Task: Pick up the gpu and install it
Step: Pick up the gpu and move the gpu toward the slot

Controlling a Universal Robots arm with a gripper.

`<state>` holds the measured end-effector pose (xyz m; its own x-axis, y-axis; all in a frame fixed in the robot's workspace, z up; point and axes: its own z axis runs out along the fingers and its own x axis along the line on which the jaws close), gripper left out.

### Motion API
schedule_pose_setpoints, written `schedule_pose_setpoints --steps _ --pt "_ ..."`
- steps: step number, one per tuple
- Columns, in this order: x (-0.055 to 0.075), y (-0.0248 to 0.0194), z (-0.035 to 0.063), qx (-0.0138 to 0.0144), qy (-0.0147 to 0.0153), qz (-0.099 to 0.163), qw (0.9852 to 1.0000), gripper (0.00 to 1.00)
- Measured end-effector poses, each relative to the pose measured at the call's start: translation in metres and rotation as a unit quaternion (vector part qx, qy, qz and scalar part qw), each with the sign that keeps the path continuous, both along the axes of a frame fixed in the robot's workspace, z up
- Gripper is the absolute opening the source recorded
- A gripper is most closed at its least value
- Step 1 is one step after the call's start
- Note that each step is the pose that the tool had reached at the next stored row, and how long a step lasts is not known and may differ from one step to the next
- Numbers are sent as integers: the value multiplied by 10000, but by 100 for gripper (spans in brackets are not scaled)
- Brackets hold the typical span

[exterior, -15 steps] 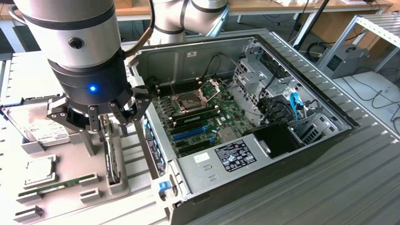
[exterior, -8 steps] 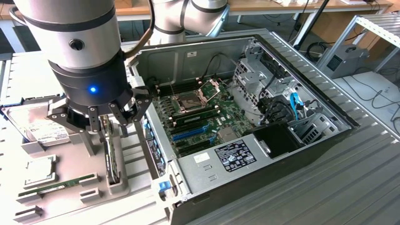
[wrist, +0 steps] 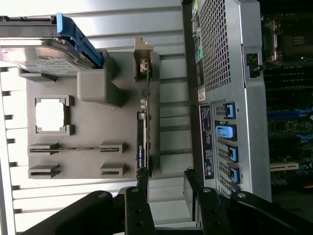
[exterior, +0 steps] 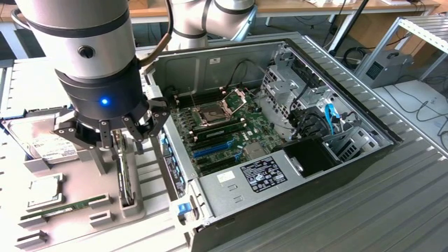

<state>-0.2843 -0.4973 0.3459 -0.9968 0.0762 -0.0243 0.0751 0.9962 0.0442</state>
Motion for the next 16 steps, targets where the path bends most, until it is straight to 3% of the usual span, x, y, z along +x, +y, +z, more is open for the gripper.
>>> schedule_pose_setpoints --steps 16 --pt "0 0 -32 0 0 0 10000 42"
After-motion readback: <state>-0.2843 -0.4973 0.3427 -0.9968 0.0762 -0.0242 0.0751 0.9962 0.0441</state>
